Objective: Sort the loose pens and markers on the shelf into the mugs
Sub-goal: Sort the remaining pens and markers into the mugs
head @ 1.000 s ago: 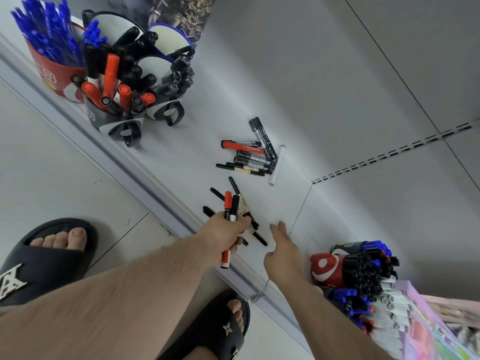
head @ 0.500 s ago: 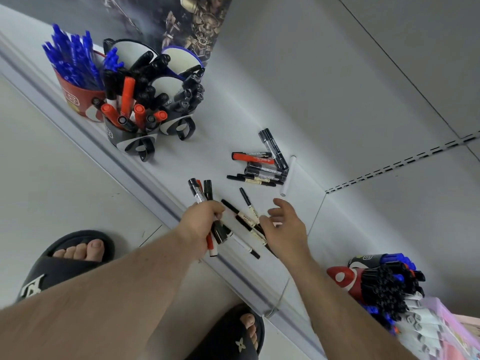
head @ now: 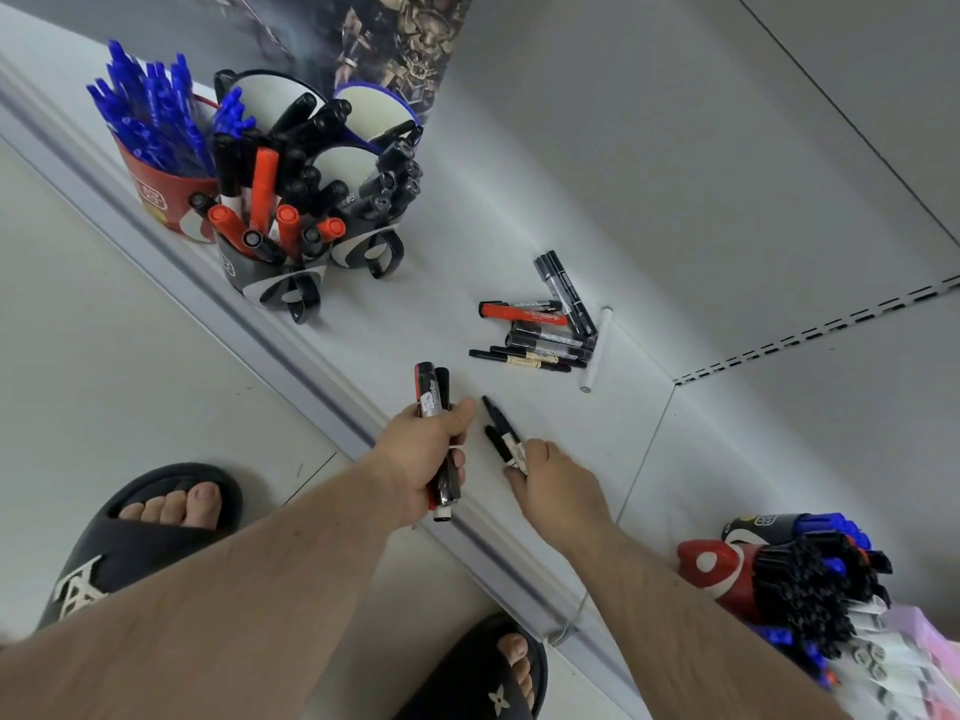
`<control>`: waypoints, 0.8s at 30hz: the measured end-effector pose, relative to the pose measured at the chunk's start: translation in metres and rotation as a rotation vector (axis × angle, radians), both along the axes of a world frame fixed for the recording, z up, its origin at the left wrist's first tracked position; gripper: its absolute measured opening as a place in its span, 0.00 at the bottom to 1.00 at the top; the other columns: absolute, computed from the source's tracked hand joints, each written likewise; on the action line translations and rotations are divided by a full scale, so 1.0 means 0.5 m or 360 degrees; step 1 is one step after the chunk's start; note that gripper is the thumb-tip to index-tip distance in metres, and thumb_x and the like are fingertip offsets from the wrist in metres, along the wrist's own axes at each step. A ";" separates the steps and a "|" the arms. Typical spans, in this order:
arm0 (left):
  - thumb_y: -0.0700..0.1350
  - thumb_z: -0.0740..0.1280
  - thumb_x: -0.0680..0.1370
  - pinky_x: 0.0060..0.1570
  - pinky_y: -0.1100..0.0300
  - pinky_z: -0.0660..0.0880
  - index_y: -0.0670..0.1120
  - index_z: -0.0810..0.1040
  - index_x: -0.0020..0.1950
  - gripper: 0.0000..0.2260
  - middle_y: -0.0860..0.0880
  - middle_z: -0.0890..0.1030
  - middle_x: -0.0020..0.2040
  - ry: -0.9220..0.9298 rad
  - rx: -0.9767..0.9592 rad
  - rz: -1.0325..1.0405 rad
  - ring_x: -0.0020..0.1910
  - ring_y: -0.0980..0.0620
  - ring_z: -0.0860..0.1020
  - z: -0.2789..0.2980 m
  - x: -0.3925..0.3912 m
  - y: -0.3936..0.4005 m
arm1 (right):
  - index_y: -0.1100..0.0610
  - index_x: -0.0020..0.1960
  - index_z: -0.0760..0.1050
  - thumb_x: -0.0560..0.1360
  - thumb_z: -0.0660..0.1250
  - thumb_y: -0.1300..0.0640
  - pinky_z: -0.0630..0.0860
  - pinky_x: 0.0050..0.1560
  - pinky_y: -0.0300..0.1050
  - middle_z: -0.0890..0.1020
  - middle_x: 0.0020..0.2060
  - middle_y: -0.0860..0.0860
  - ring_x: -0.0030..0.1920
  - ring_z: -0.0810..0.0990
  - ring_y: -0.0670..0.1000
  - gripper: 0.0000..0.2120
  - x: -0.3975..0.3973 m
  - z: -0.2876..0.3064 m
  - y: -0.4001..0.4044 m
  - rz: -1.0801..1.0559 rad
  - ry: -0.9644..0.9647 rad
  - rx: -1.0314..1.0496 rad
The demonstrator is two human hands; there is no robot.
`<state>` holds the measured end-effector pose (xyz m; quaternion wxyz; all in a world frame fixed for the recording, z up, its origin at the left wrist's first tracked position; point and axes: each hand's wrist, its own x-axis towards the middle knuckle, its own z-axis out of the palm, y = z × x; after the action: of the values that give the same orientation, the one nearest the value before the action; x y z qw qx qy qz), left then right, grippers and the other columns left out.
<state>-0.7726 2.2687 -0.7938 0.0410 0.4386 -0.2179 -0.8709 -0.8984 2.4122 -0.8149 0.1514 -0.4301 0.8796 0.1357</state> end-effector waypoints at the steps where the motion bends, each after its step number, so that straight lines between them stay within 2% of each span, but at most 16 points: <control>1: 0.46 0.71 0.78 0.24 0.64 0.69 0.46 0.71 0.45 0.09 0.50 0.72 0.33 -0.0005 -0.0025 -0.0029 0.23 0.55 0.68 -0.002 -0.001 0.002 | 0.57 0.64 0.68 0.82 0.55 0.46 0.67 0.40 0.46 0.78 0.56 0.53 0.50 0.79 0.56 0.17 0.000 0.005 0.004 -0.0010 0.0014 0.0040; 3: 0.46 0.71 0.77 0.23 0.64 0.69 0.46 0.71 0.46 0.10 0.49 0.71 0.33 -0.0012 -0.0068 -0.0078 0.23 0.55 0.68 -0.006 -0.003 0.006 | 0.58 0.62 0.69 0.81 0.57 0.51 0.66 0.39 0.45 0.78 0.53 0.53 0.47 0.80 0.57 0.14 -0.007 0.008 0.010 -0.0056 0.0007 0.0118; 5: 0.46 0.72 0.77 0.24 0.63 0.69 0.45 0.71 0.46 0.11 0.49 0.71 0.33 -0.0022 -0.0067 -0.0109 0.23 0.54 0.68 -0.010 -0.005 0.010 | 0.56 0.55 0.70 0.80 0.59 0.54 0.67 0.38 0.45 0.78 0.46 0.52 0.43 0.78 0.55 0.07 -0.016 0.012 0.010 -0.0340 -0.0200 0.0038; 6: 0.47 0.73 0.76 0.24 0.63 0.69 0.46 0.71 0.46 0.11 0.49 0.71 0.33 -0.0032 -0.0063 -0.0128 0.23 0.54 0.68 -0.011 -0.006 0.013 | 0.55 0.49 0.70 0.79 0.60 0.56 0.67 0.37 0.45 0.77 0.41 0.51 0.39 0.76 0.53 0.04 -0.018 0.021 0.004 -0.0603 -0.0421 -0.0118; 8: 0.51 0.74 0.75 0.25 0.62 0.68 0.46 0.71 0.45 0.14 0.49 0.71 0.32 -0.0053 -0.0065 -0.0196 0.24 0.54 0.68 -0.010 -0.009 0.020 | 0.56 0.41 0.70 0.78 0.60 0.59 0.66 0.34 0.43 0.75 0.34 0.52 0.33 0.71 0.51 0.07 -0.012 0.058 -0.023 -0.1185 -0.0889 -0.0532; 10: 0.58 0.74 0.72 0.27 0.61 0.68 0.46 0.71 0.45 0.18 0.49 0.71 0.32 -0.0062 -0.0078 -0.0301 0.26 0.53 0.68 -0.003 -0.014 0.032 | 0.56 0.43 0.72 0.78 0.60 0.60 0.66 0.32 0.42 0.77 0.34 0.53 0.32 0.71 0.50 0.06 0.010 0.103 -0.052 -0.1418 -0.1178 -0.0797; 12: 0.64 0.74 0.66 0.26 0.62 0.67 0.46 0.73 0.44 0.24 0.48 0.71 0.33 -0.0030 -0.0046 -0.0385 0.26 0.53 0.67 0.006 -0.020 0.045 | 0.55 0.46 0.74 0.79 0.59 0.58 0.70 0.32 0.41 0.80 0.36 0.51 0.34 0.75 0.48 0.06 0.044 0.142 -0.080 -0.1260 -0.1284 -0.0752; 15: 0.70 0.73 0.57 0.26 0.63 0.67 0.47 0.76 0.41 0.30 0.48 0.73 0.31 0.0025 0.0182 -0.0441 0.27 0.53 0.68 0.023 -0.028 0.057 | 0.50 0.59 0.72 0.78 0.60 0.54 0.80 0.45 0.45 0.83 0.45 0.47 0.43 0.82 0.46 0.10 0.082 0.173 -0.098 -0.0782 -0.1022 -0.0431; 18: 0.69 0.75 0.61 0.34 0.61 0.72 0.48 0.82 0.46 0.27 0.49 0.81 0.36 0.0068 0.0377 -0.0480 0.34 0.51 0.77 0.029 -0.036 0.061 | 0.52 0.71 0.64 0.74 0.60 0.60 0.80 0.45 0.46 0.82 0.50 0.50 0.47 0.82 0.49 0.26 0.096 0.216 -0.111 -0.0616 -0.0858 -0.0045; 20: 0.66 0.75 0.65 0.40 0.60 0.74 0.49 0.82 0.51 0.25 0.47 0.84 0.41 0.0090 0.0406 -0.0480 0.41 0.49 0.81 0.033 -0.041 0.069 | 0.56 0.75 0.61 0.73 0.60 0.63 0.80 0.48 0.46 0.81 0.54 0.52 0.50 0.81 0.50 0.31 0.105 0.238 -0.114 -0.0522 -0.0804 0.0152; 22: 0.61 0.75 0.67 0.41 0.58 0.74 0.49 0.81 0.49 0.19 0.47 0.82 0.37 0.0102 0.0479 -0.0355 0.41 0.47 0.81 0.035 -0.044 0.076 | 0.56 0.78 0.55 0.72 0.62 0.64 0.79 0.45 0.44 0.80 0.57 0.52 0.53 0.81 0.50 0.36 0.119 0.250 -0.118 -0.0492 -0.0822 0.0215; 24: 0.56 0.74 0.72 0.37 0.58 0.74 0.47 0.78 0.43 0.13 0.48 0.79 0.31 0.0101 0.0533 -0.0191 0.35 0.48 0.79 0.040 -0.045 0.074 | 0.53 0.80 0.51 0.70 0.64 0.63 0.79 0.48 0.43 0.78 0.61 0.51 0.57 0.79 0.50 0.41 0.129 0.252 -0.116 -0.0528 -0.0855 0.0156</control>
<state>-0.7950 2.3055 -0.7739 -0.0777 0.3980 -0.0941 -0.9092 -0.8341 2.3543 -0.6891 0.4190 -0.2935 0.8586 0.0331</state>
